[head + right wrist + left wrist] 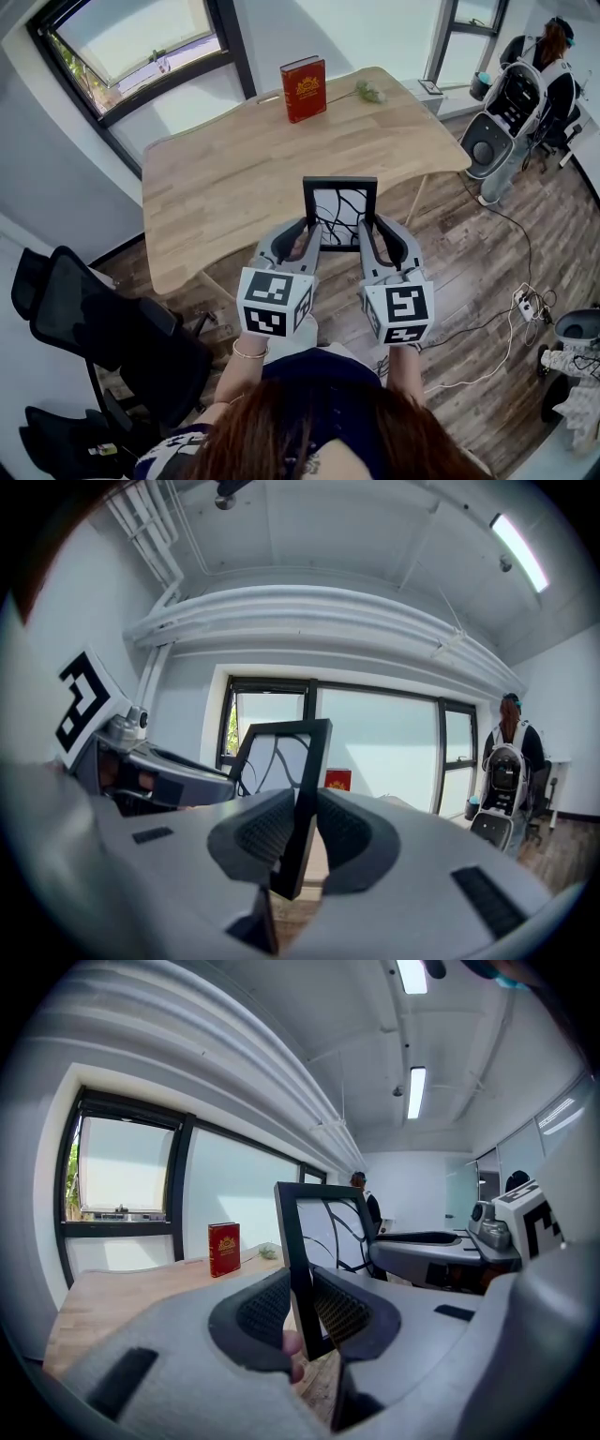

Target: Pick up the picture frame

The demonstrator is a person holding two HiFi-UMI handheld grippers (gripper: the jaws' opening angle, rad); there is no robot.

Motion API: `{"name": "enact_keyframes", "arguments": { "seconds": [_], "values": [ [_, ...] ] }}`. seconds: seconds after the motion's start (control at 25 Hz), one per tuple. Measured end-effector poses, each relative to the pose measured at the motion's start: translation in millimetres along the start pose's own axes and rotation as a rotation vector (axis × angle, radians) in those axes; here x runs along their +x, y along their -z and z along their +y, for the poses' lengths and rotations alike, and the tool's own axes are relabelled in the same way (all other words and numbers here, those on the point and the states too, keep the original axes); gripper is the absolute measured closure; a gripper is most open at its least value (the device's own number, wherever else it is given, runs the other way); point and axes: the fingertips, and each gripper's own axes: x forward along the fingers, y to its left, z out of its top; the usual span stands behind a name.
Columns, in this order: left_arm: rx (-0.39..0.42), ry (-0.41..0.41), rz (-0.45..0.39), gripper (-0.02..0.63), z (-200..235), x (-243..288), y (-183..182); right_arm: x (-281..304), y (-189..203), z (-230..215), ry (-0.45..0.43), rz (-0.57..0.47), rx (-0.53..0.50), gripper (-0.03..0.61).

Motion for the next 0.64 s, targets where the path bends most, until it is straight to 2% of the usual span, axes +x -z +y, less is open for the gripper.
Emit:
{"name": "enact_keyframes", "arguments": {
  "seconds": [0.64],
  "values": [
    [-0.006, -0.005, 0.018, 0.523, 17.0, 16.1, -0.4, 24.1, 0.5, -1.1, -0.015, 0.014, 0.011, 0.502]
  ]
}}
